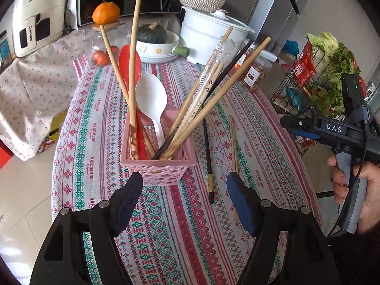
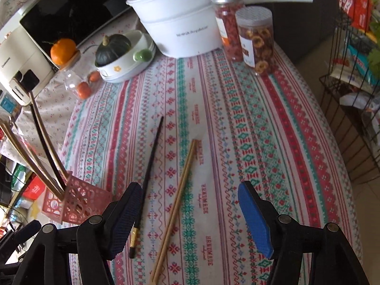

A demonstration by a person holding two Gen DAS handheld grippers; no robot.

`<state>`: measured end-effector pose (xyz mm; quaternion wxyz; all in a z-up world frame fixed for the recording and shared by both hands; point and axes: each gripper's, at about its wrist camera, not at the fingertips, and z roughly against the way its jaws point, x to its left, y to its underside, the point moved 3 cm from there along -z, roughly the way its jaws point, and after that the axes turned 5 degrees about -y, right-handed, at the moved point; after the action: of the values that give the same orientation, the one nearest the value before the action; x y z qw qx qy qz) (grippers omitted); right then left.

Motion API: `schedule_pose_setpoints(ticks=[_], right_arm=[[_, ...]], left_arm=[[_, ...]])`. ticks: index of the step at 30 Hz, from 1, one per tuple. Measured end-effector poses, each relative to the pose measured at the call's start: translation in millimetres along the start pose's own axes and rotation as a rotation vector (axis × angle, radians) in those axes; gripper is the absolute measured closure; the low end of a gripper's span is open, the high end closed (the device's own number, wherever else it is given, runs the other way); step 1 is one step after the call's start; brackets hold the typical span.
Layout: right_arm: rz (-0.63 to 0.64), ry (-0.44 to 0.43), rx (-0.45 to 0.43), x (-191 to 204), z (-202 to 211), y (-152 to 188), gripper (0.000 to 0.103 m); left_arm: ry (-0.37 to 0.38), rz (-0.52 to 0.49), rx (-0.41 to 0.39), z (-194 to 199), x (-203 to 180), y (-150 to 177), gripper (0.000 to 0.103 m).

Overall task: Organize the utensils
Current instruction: 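Lower the right tool onto the last bamboo chopstick pair and close on them, then lower the left tool onto the black chopstick and close on it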

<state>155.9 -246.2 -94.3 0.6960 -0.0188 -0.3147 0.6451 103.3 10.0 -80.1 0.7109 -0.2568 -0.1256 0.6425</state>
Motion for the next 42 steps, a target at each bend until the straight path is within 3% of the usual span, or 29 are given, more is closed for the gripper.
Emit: schedule_pose_setpoints(ticks=[4, 6, 8, 10, 20, 23, 27, 33, 39, 42], right_arm=[[-0.002, 0.029, 0.078, -2, -40, 4, 0.032], [0.017, 0.033, 0.106, 1, -57, 3, 0.040], [0.035, 0.034, 0.124, 4, -73, 2, 0.062], [0.054, 0.043, 0.142, 5, -87, 2, 0.070], [0.122, 0.095, 0.142, 8, -112, 0, 0.095], [0.070, 0.095, 0.184, -6, -103, 4, 0.096], [0.033, 0.117, 0.189, -35, -80, 13, 0.096], [-0.046, 0.113, 0.161, -89, -36, 25, 0.096], [-0.106, 0.090, 0.163, -124, -13, 39, 0.096], [-0.128, 0.064, 0.161, -127, -7, 42, 0.096]], left_arm=[[0.007, -0.019, 0.024, -4, -6, 3, 0.027], [0.008, -0.034, 0.029, -4, -9, 5, 0.027], [0.005, -0.049, 0.033, -3, -10, 6, 0.027], [0.006, -0.062, 0.033, -2, -11, 7, 0.027], [-0.011, -0.123, 0.014, 4, -21, 12, 0.028], [0.005, -0.154, 0.008, 4, -33, 13, 0.030], [0.009, -0.242, 0.043, -10, -66, 19, 0.052], [-0.020, -0.317, 0.130, -63, -123, 19, 0.059], [-0.174, -0.342, 0.150, -136, -161, -24, 0.061], [-0.243, -0.311, 0.152, -163, -157, -57, 0.069]])
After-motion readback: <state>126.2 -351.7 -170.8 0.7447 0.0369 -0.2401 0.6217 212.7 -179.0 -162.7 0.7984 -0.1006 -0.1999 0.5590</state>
